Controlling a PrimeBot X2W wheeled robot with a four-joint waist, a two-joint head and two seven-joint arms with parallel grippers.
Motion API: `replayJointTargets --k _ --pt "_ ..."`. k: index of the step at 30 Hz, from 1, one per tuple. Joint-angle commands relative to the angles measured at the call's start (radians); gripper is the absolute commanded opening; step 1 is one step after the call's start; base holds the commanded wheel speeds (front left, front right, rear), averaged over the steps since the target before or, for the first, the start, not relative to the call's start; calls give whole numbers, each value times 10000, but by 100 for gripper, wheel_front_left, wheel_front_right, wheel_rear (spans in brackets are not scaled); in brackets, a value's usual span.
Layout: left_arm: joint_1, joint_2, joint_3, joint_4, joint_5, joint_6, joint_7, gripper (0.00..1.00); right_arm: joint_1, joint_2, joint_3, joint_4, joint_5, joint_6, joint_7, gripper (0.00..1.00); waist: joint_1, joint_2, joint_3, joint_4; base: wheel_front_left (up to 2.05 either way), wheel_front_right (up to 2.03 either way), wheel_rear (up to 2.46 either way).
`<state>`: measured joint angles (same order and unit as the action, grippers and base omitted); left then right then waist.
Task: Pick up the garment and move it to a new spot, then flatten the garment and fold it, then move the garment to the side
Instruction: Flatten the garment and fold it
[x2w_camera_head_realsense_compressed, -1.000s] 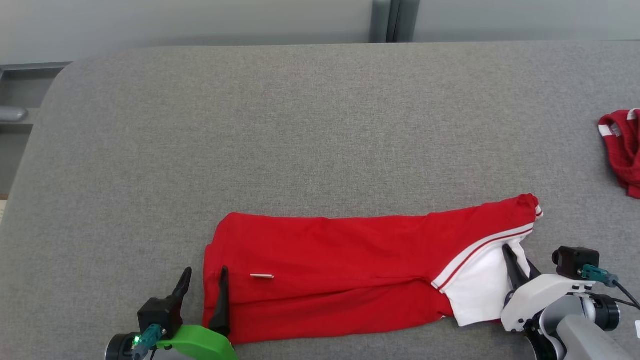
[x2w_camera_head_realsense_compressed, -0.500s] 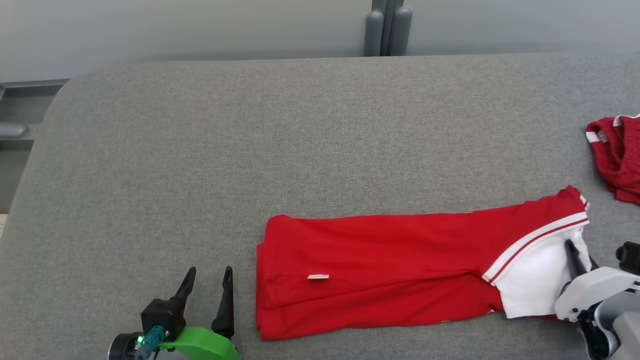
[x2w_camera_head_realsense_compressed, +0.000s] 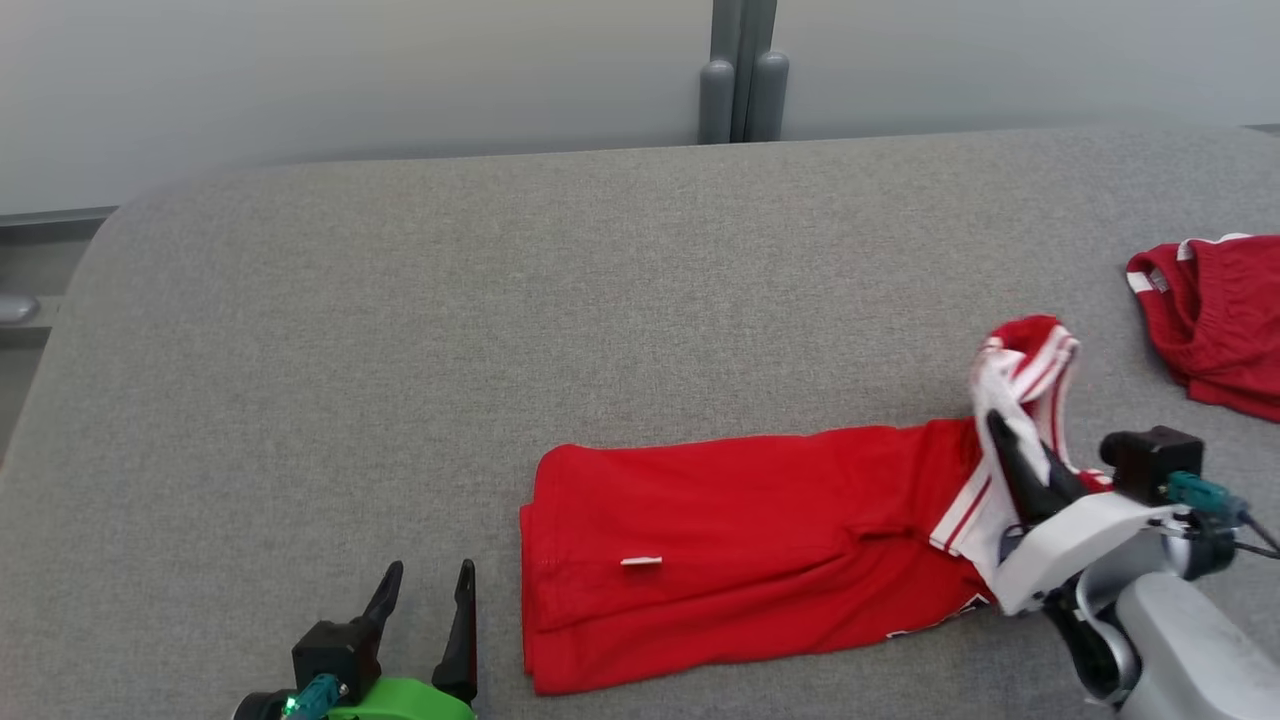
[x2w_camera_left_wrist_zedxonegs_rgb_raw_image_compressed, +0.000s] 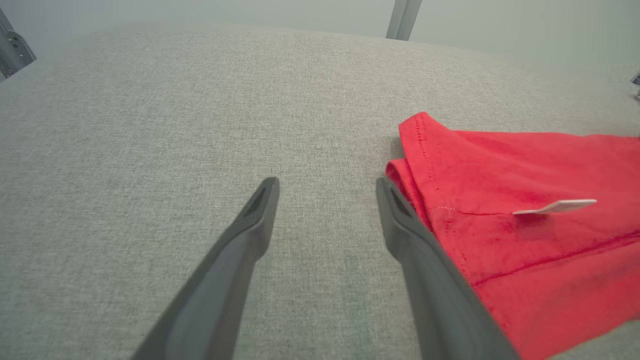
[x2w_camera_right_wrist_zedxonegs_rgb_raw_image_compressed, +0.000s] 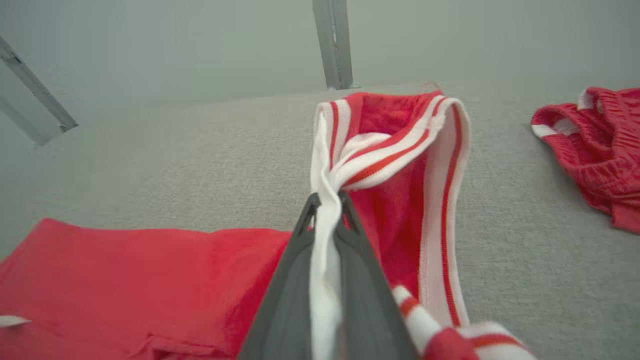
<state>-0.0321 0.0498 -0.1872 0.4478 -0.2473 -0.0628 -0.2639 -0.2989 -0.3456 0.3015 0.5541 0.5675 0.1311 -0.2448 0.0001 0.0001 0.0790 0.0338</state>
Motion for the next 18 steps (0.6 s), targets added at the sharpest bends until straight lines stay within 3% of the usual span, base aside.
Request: replayJointTargets --k 1,10,18 --pt "100 25 -14 5 -60 25 8 100 136 70 324 -475 79 -11 132 0 -1 -1 -55 -38 0 0 0" --pt "57 25 -341 69 -300 27 8 100 233 678 2806 -2770 75 -8 1411 0 -1 -1 -165 393 0 0 0" --pt "141 25 -659 162 -432 56 8 100 -427 1367 4151 -1958 -226 -6 1503 0 -1 -1 -111 1449 0 0 0"
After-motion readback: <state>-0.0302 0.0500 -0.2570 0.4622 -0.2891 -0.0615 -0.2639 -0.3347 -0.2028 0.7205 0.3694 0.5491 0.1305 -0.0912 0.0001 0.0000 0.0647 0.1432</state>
